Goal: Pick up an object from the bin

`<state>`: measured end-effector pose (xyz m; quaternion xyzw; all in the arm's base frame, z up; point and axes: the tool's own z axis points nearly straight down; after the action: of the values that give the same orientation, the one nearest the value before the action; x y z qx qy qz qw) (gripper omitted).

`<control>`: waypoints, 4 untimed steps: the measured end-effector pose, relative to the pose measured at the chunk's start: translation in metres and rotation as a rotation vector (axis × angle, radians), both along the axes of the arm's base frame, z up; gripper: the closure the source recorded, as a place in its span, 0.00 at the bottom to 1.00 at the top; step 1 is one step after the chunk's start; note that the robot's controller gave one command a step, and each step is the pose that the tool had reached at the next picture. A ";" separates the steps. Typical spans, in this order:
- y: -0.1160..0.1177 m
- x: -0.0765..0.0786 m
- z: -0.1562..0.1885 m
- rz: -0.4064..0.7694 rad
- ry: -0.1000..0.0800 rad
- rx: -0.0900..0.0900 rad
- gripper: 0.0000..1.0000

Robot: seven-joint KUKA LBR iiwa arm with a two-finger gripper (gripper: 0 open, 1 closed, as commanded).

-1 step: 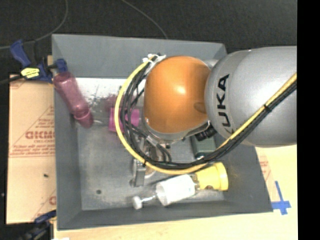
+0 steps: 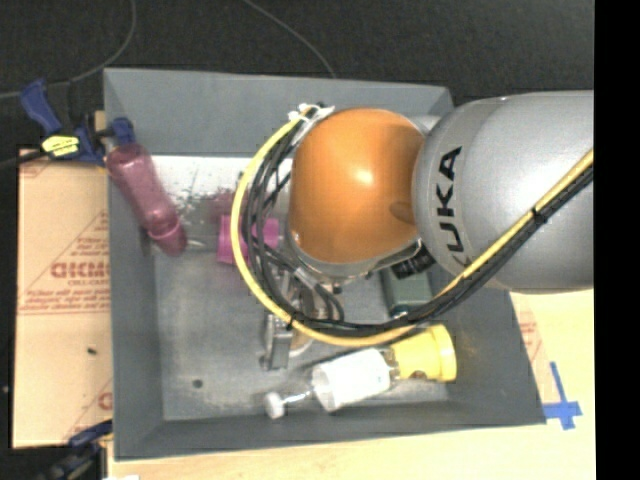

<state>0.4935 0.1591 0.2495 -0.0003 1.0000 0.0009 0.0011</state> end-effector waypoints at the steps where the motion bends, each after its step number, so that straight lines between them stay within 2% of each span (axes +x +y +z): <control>1: -0.043 0.001 -0.068 -0.104 0.002 0.001 0.00; 2: -0.032 0.023 -0.079 -0.047 0.000 -0.002 0.00; 3: -0.028 0.025 -0.076 -0.028 -0.002 0.000 0.00; 4: -0.052 0.041 -0.014 0.062 -0.009 -0.002 0.00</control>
Offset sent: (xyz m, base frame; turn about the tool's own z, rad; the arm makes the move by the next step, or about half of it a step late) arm 0.0302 -0.0168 -0.0714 0.0078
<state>0.5349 0.1066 0.2356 -0.0315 0.9995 0.0002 0.0055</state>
